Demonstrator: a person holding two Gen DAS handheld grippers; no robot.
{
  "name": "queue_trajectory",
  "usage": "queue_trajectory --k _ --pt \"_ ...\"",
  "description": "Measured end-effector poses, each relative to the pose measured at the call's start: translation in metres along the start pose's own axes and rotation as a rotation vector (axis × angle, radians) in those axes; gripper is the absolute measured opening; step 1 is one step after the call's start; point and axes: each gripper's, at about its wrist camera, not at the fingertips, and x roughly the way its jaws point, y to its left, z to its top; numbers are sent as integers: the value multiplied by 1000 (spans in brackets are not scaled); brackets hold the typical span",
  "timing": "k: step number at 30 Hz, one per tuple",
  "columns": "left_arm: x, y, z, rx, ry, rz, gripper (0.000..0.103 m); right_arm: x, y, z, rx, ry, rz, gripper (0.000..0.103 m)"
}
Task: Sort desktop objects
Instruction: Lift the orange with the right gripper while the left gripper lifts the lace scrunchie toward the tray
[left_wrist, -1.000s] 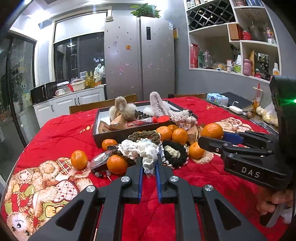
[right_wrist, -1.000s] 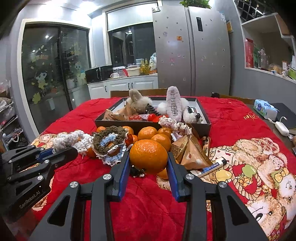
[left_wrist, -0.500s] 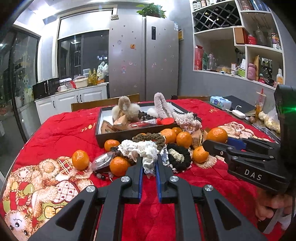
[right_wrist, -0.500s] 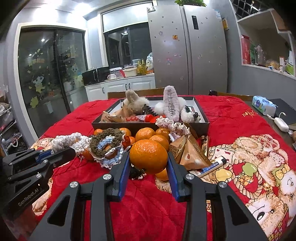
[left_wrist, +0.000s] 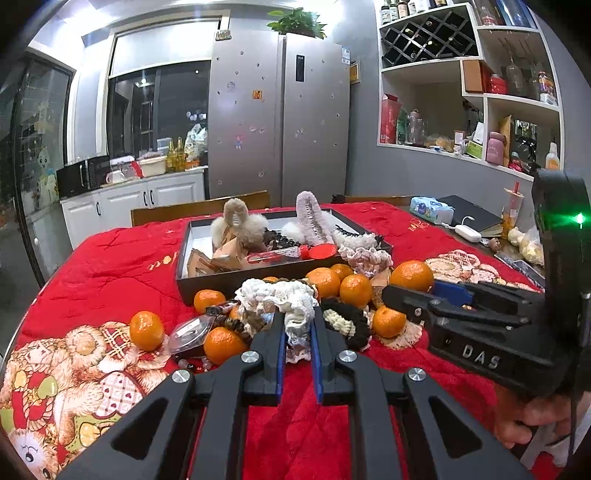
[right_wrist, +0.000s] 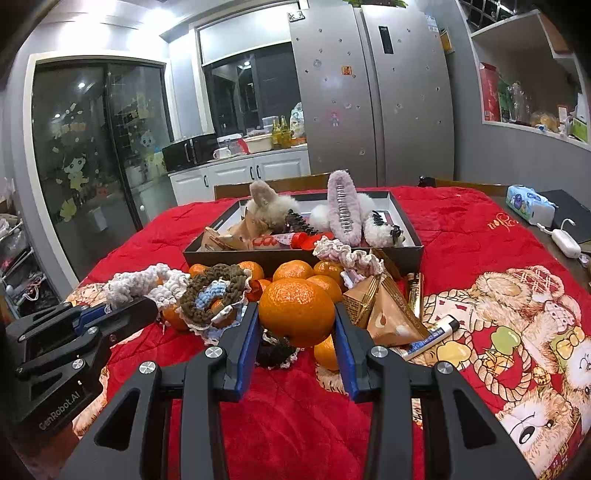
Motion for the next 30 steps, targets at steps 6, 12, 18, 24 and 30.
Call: queue_trajectory --k 6,12,18,24,30 --pt "13 10 14 -48 34 -5 12 14 -5 6 23 45 -19 37" --pt "24 22 24 -96 61 -19 12 21 -11 15 53 75 -8 37" --pt "30 22 34 -89 77 -24 12 24 -10 27 48 84 -8 37" --pt "40 29 47 -129 93 -55 12 30 -12 41 42 73 -16 37" --pt "57 34 59 -135 114 -50 12 44 -18 54 68 91 -11 37"
